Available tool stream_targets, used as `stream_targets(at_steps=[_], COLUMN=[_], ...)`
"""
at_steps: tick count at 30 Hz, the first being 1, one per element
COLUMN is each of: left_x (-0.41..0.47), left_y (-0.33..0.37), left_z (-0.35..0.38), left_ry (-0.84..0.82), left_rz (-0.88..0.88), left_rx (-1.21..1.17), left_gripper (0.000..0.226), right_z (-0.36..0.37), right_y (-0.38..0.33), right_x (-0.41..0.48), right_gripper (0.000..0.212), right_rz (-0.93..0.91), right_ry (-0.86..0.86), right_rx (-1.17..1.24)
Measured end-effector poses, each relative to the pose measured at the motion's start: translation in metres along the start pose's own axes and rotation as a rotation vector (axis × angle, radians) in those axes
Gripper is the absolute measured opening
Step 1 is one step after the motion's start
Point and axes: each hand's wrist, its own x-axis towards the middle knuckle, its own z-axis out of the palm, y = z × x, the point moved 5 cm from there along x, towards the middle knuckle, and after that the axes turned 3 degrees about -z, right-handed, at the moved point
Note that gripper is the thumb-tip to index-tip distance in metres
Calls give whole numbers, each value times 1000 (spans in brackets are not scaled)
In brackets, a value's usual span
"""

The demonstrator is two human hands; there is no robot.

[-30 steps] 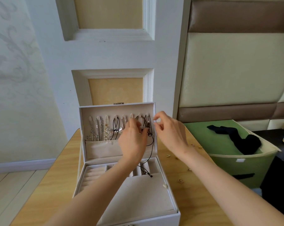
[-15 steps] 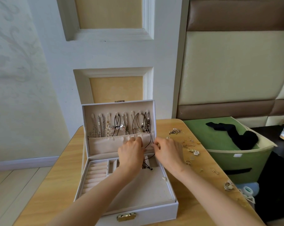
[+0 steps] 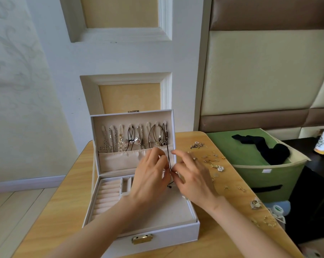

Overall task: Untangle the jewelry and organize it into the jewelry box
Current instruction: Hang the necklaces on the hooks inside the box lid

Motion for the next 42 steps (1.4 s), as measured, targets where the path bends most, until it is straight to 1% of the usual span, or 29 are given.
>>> stream_targets(at_steps=[2, 4, 7, 9, 10, 11, 12, 13, 14, 15, 17, 18, 20, 21, 22, 24, 26, 27, 28, 31, 33, 34, 36, 38, 40, 42], left_x=[0, -3, -5, -4, -4, -4, -4, -4, -4, -3, -3, -3, -6, -7, -8, -10, -9, -8, -7, -3, 1, 4, 9, 11, 11, 11], left_y=[1, 0, -7, -12, -14, -16, -17, -19, -19, -17, -12, -9, -5, -3, -1, 0, -1, -3, -5, -18, -22, -23, -22, -22, -22, -23], left_z=[-1, 0, 4, 10, 15, 19, 22, 23, 23, 21, 19, 18, 17, 18, 19, 21, 20, 17, 14, 9, 16, 18, 20, 22, 23, 23], left_ry=[-8, -33, -83, -162, -212, -252, -267, -258, -238, -217, -193, -177, -153, -155, -164, -172, -149, -123, -92, -19, -58, -94, -189, -249, -242, -218], left_rz=[25, -3, -154, -280, -345, -414, -486, -541, -562, -541, -438, -372, -248, -200, -160, -103, -136, -203, -307, -741, -984, -1049, -1065, -1018, -973, -940], left_rx=[-21, -90, -283, -422, -484, -550, -622, -672, -691, -670, -581, -517, -363, -295, -244, -192, -230, -287, -361, -691, -947, -1015, -1002, -922, -859, -803], left_gripper=[7, 8, 15, 10, 9, 13, 16, 16, 14, 12, 9, 9, 11, 13, 15, 17, 13, 10, 10, 13, 15, 14, 13, 17, 15, 14], right_z=[-1, 0, 4, 8, 11, 13, 16, 19, 22, 25, 27, 24, 18, 16, 16, 19, 22, 22, 22, 23, 25, 25, 24, 22, 19, 17], right_y=[0, 1, 6, 8, 10, 12, 14, 16, 18, 19, 21, 24, 32, 34, 34, 28, 25, 27, 29, 28, 25, 25, 27, 29, 26, 19], right_x=[-1, -3, -5, -7, -8, -9, -10, -11, -13, -15, -16, -16, -14, -13, -11, -5, -2, -1, -1, -2, -5, -6, -9, -8, -5, -2], right_gripper=[6, 5, 7, 11, 10, 7, 4, 7, 9, 10, 7, 9, 16, 16, 19, 20, 17, 17, 15, 10, 9, 11, 16, 21, 20, 15], right_rz=[-28, -14, 62, 108, 129, 153, 180, 207, 228, 250, 322, 400, 624, 727, 792, 799, 815, 840, 863, 886, 900, 909, 878, 763, 631, 480], right_ry=[-11, -20, -36, -63, -79, -99, -118, -132, -148, -169, -194, -185, -128, -108, -118, -196, -194, -160, -130, -88, -48, -24, 1, -8, -22, -44], right_rx=[14, 42, 119, 187, 229, 278, 320, 351, 384, 424, 509, 568, 740, 830, 885, 873, 869, 873, 879, 919, 942, 940, 847, 669, 532, 409])
